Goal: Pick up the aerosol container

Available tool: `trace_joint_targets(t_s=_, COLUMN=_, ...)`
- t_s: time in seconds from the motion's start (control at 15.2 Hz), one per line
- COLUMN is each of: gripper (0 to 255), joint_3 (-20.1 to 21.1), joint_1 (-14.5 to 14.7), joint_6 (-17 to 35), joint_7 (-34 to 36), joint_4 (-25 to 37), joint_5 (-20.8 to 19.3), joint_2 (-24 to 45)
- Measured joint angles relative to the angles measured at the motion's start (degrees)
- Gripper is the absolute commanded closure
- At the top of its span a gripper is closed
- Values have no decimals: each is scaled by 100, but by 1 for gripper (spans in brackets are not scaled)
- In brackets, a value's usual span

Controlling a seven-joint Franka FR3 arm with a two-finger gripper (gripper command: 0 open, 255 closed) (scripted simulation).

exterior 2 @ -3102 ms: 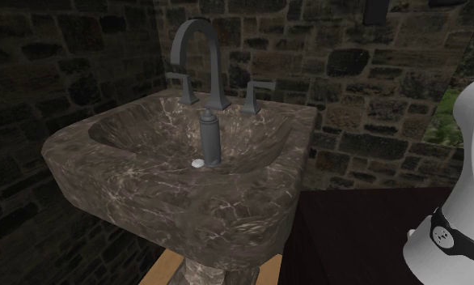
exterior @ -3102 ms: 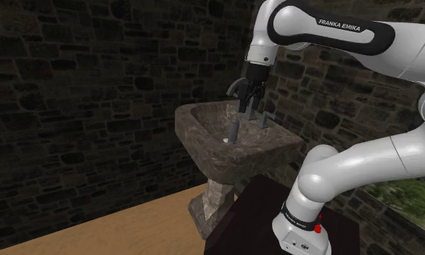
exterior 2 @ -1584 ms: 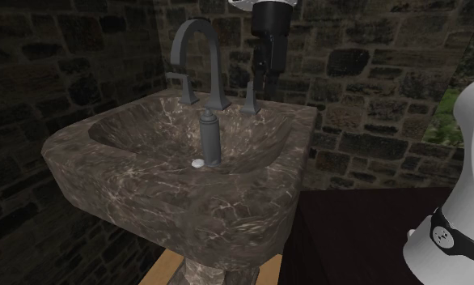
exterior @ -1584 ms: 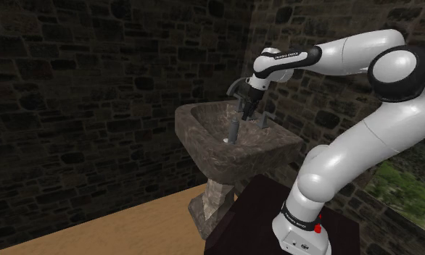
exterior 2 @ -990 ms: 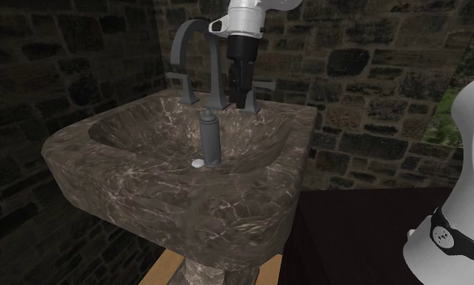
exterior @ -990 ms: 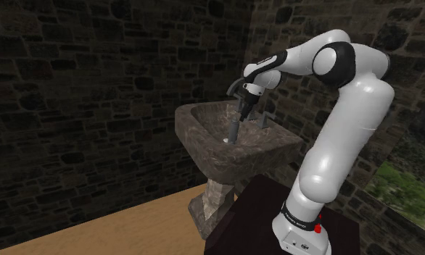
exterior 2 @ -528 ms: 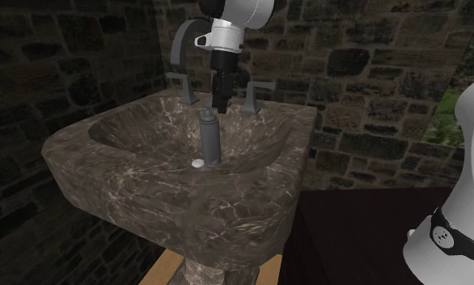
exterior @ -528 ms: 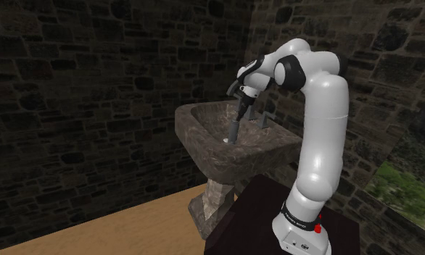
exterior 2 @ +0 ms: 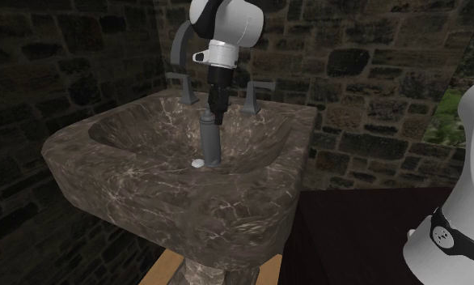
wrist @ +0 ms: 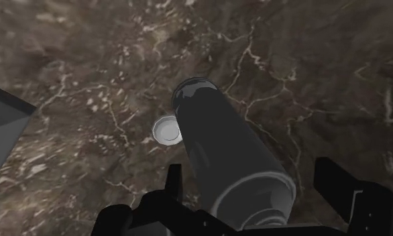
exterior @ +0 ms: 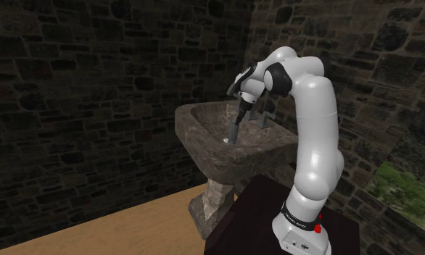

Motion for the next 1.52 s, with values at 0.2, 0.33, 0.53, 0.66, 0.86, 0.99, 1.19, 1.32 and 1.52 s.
trace_joint_targets(t_s=0.2, gripper=255, joint_3=32, joint_1=-14, joint_6=79, joint_7=-50, joint_4=-33, joint_5=63, joint_2=58)
trace_joint_targets(t_s=0.33, gripper=255, joint_3=38, joint_1=-15, joint_6=91, joint_7=-58, joint_4=-32, joint_5=75, joint_2=62)
trace_joint_targets(t_s=0.53, gripper=255, joint_3=42, joint_1=-21, joint_6=89, joint_7=-58, joint_4=-16, joint_5=83, joint_2=75)
trace_joint_targets(t_s=0.66, gripper=255, joint_3=44, joint_1=-24, joint_6=90, joint_7=-60, joint_4=-10, joint_5=87, joint_2=79)
trace_joint_targets(t_s=0.86, gripper=255, joint_3=28, joint_1=-7, joint_6=73, joint_7=-36, joint_4=-24, joint_5=56, joint_2=49)
trace_joint_targets(t_s=0.99, gripper=255, joint_3=-6, joint_1=23, joint_6=-8, joint_7=29, joint_4=1, joint_5=-17, joint_2=-25)
trace_joint_targets(t_s=1.19, gripper=255, joint_3=-63, joint_1=57, joint_6=-159, joint_7=135, joint_4=77, joint_5=-135, joint_2=-143)
trace_joint_targets(t_s=1.32, gripper=255, joint_3=-99, joint_1=83, joint_6=-262, joint_7=209, joint_4=132, joint_5=-213, joint_2=-224)
trace_joint_targets(t_s=1.52, gripper=255, joint_3=-150, joint_1=110, joint_6=-416, joint_7=305, joint_4=216, joint_5=-324, joint_2=-336)
